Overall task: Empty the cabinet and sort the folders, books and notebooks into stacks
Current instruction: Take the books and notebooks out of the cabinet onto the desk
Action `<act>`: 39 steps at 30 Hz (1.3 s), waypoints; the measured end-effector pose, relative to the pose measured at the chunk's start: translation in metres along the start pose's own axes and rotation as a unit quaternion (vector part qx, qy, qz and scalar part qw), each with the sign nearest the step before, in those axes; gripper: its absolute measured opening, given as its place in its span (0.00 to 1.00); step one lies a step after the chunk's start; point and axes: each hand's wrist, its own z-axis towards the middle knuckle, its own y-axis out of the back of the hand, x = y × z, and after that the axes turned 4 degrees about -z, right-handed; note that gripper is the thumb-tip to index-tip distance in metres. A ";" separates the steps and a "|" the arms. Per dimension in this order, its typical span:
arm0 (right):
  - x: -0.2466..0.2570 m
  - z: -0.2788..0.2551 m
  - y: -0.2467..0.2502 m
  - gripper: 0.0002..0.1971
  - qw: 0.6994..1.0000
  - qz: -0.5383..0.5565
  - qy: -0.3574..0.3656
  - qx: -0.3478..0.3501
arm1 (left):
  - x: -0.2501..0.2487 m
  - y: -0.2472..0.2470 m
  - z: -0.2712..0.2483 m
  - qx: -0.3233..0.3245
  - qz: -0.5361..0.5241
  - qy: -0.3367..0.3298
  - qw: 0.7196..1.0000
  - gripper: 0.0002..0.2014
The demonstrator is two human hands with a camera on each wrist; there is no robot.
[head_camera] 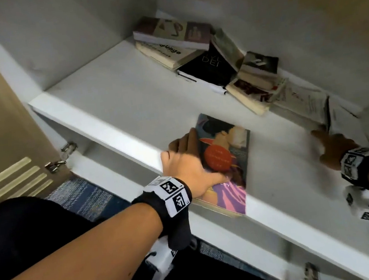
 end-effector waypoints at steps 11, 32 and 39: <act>-0.020 0.029 -0.018 0.35 0.998 -0.002 -0.053 -0.045 | 0.007 -0.003 0.001 -0.025 -0.010 -0.026 0.999 0.62; 0.054 -0.100 0.070 0.12 0.947 0.259 0.008 -0.191 | 0.002 0.002 -0.037 -0.006 0.020 0.141 0.990 0.56; 0.145 -0.209 0.087 0.08 0.922 0.235 0.212 -0.223 | 0.008 0.026 -0.068 0.008 -0.310 0.241 0.920 0.55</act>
